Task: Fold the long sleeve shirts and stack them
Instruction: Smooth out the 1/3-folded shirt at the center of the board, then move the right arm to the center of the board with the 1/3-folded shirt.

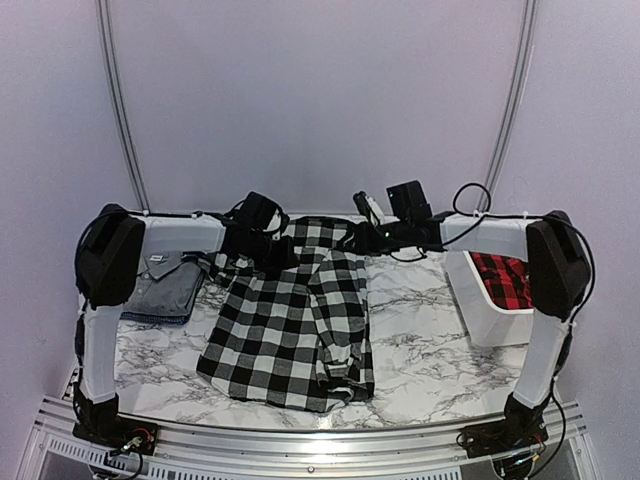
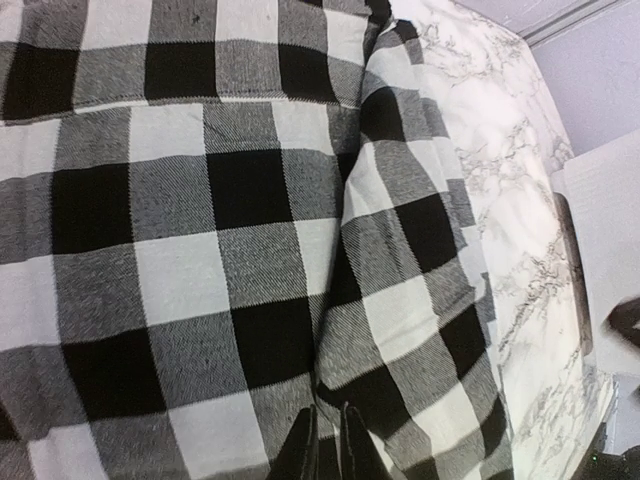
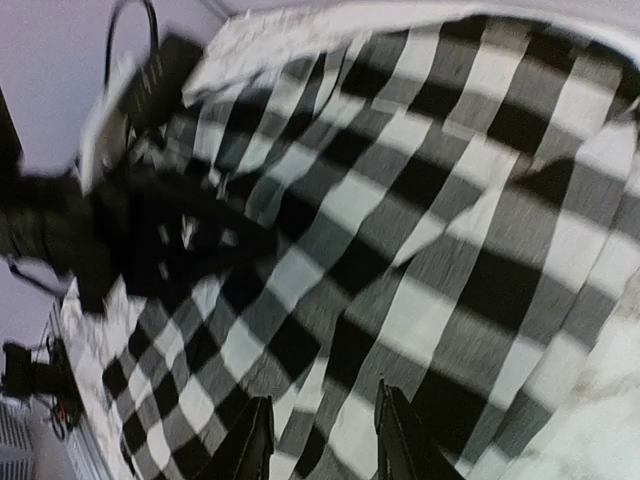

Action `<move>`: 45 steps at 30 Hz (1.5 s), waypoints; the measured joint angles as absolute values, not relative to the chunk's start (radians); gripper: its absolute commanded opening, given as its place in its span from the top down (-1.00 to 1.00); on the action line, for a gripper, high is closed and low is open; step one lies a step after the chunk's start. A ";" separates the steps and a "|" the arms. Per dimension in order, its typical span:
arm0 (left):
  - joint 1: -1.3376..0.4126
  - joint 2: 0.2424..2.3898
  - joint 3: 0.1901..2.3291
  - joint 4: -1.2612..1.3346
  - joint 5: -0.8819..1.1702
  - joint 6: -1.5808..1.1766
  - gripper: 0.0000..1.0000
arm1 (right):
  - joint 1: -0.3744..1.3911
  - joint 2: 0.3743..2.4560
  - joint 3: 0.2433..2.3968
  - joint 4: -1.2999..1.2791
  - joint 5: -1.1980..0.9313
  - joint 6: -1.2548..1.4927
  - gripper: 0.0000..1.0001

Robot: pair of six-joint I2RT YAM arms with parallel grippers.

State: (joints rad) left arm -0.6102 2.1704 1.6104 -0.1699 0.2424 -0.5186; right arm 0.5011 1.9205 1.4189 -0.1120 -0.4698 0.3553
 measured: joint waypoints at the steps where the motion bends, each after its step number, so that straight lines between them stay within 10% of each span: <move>1: -0.610 2.129 1.583 -0.170 0.231 -0.521 0.77 | 0.521 1.892 1.365 -0.104 -0.470 0.355 0.37; 21: -0.641 1.686 1.052 -0.168 0.147 -0.539 0.71 | 0.870 1.599 0.685 0.093 -0.393 0.487 0.29; 45: -0.641 1.635 1.005 -0.162 0.131 -0.527 0.65 | 0.787 1.715 0.960 0.056 -0.234 0.528 0.48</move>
State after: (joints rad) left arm -0.6407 1.6352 1.0054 -0.1619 0.1307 -0.5274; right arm 0.7868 1.7153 0.9600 0.0555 -0.2337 0.5278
